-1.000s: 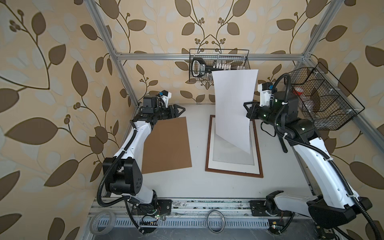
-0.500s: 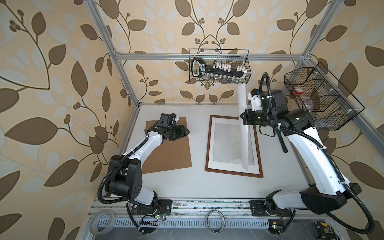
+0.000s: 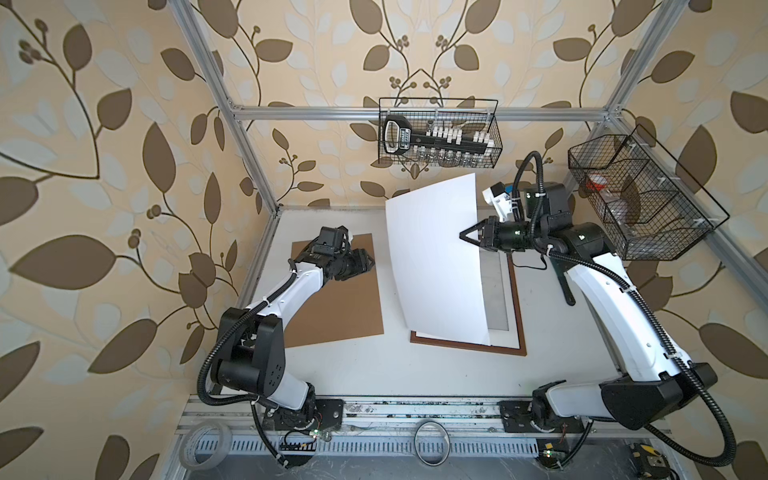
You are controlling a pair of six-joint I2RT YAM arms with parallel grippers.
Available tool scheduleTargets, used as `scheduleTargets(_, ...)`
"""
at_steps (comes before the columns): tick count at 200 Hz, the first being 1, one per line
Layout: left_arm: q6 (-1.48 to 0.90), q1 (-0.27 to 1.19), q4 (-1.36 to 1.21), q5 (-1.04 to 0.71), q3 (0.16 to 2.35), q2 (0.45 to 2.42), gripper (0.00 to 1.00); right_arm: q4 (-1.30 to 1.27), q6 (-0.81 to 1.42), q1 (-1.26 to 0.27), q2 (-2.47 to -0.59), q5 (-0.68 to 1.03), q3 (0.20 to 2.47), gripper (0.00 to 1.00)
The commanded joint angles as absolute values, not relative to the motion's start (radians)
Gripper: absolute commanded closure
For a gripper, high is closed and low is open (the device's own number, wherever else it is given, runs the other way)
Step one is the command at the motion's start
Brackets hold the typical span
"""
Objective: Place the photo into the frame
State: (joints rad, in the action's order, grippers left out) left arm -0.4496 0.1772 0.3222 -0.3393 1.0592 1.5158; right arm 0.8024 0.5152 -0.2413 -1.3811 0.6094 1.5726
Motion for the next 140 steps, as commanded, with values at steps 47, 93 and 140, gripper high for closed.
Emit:
scheduleTargets(47, -0.486, 0.166, 0.391, -0.342, 1.201, 1.672, 0.42, 0.886, 0.169, -0.147, -1.627, 0.128, 1.398, 1.0)
scheduleTargets(93, -0.462, 0.179, 0.435, -0.37, 1.28, 1.754, 0.43, 0.912, 0.11, -0.121, -1.768, -0.1, 1.404, 1.0)
scheduleTargets(140, -0.472, 0.238, 0.423, -0.379, 1.305, 1.803, 0.45, 0.681, 0.096, -0.112, -1.676, -0.025, 1.26, 1.0)
